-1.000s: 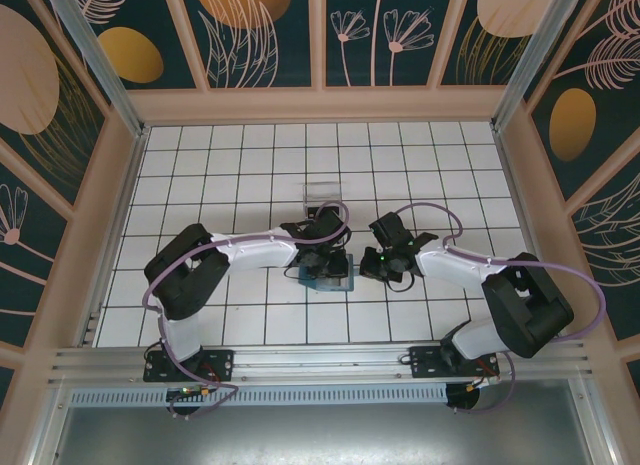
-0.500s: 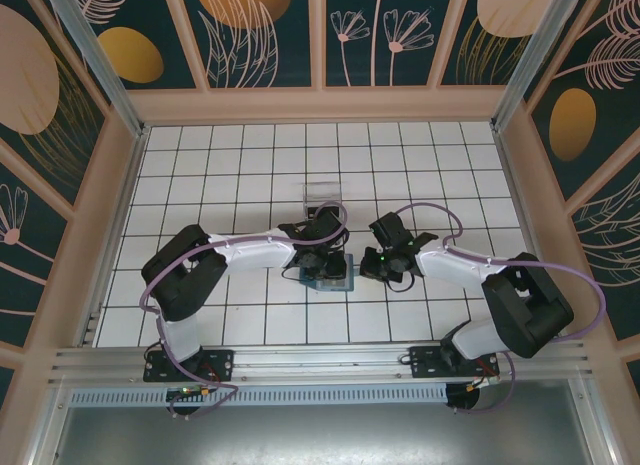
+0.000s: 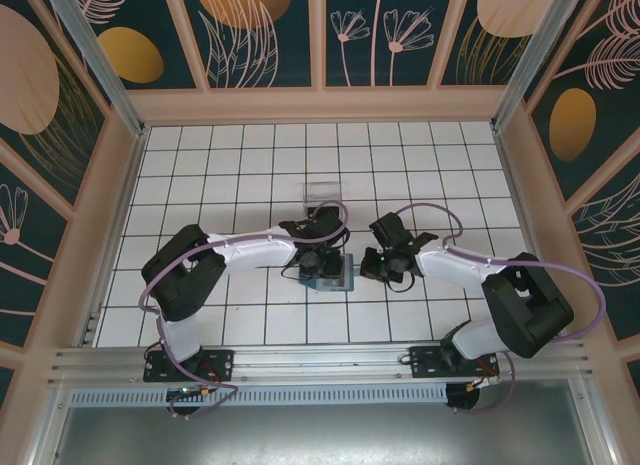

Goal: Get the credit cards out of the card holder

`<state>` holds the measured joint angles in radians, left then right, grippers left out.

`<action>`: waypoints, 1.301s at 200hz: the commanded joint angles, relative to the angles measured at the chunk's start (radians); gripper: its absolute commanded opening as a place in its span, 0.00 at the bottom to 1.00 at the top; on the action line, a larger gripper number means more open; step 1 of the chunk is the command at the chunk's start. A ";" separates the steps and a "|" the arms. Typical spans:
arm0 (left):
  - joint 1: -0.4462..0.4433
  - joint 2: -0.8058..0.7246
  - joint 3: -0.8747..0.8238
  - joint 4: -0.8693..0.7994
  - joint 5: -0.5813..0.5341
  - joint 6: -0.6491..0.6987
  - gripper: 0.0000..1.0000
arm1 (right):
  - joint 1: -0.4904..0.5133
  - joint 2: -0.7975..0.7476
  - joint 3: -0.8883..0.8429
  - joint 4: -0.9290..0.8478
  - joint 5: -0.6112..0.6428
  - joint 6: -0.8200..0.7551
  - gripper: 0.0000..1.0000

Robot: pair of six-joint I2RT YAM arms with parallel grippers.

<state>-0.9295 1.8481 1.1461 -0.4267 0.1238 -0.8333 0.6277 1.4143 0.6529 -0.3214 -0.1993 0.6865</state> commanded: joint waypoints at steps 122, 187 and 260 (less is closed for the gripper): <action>0.012 -0.115 -0.025 -0.134 -0.154 0.019 0.20 | 0.005 -0.038 0.107 -0.110 0.031 0.011 0.24; 0.027 -0.143 -0.091 -0.048 -0.111 0.020 0.19 | 0.072 0.039 0.183 -0.079 -0.022 0.041 0.27; 0.026 -0.141 -0.076 0.150 0.094 -0.009 0.20 | 0.063 0.013 0.234 -0.270 0.179 0.047 0.34</action>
<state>-0.9089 1.6955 1.0584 -0.3672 0.1230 -0.8219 0.6983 1.4582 0.8627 -0.4805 -0.1242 0.7200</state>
